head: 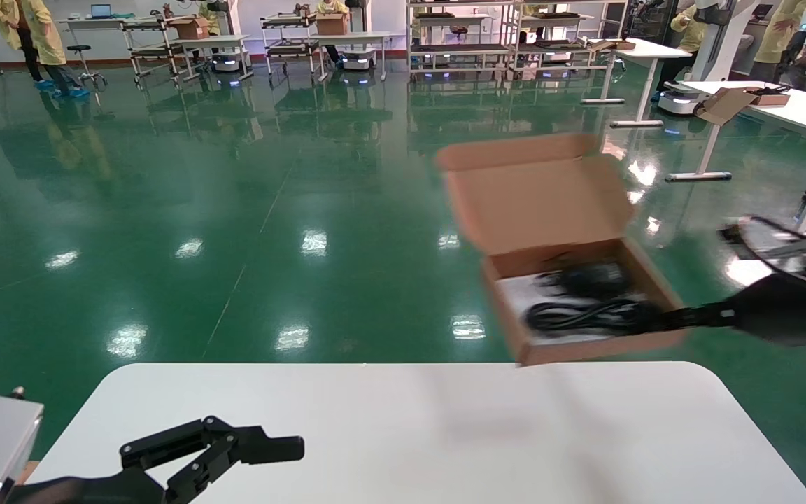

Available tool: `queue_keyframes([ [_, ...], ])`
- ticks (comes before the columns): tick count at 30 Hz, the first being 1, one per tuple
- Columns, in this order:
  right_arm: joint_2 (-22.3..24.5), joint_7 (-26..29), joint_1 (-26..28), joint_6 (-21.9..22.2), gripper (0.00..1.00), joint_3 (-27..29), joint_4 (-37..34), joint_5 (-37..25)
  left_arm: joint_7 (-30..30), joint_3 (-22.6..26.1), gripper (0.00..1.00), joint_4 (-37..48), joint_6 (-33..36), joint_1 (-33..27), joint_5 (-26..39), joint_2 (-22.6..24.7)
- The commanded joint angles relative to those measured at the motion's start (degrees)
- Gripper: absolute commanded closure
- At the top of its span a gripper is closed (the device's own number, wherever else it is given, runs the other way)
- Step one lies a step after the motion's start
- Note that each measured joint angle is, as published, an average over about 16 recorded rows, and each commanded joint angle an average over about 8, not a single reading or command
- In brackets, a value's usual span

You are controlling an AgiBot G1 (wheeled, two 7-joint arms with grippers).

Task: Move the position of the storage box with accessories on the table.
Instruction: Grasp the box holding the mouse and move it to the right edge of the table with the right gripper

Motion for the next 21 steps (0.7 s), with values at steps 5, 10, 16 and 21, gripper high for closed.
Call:
queue_keyframes([
  [5, 3.2, -1.3, -1.6, 7.8, 1.0, -0.2, -1.6, -0.3, 0.0, 0.0, 0.0, 0.0, 0.0, 0.0, 0.0, 0.0],
  [10, 5.3, -1.8, -4.4, 10.0, 1.0, 0.0, -1.9, -0.1, 0.0, 0.0, 0.0, 0.0, 0.0, 0.0, 0.0, 0.0],
  [16, 7.4, -2.4, -9.0, 9.5, 1.0, 0.4, -1.9, 0.5, 0.0, 0.0, 0.0, 0.0, 0.0, 0.0, 0.0, 0.0],
  [21, 8.6, -2.9, -13.2, 8.5, 1.0, 1.3, -1.6, 1.7, 0.0, 0.0, 0.0, 0.0, 0.0, 0.0, 0.0, 0.0],
])
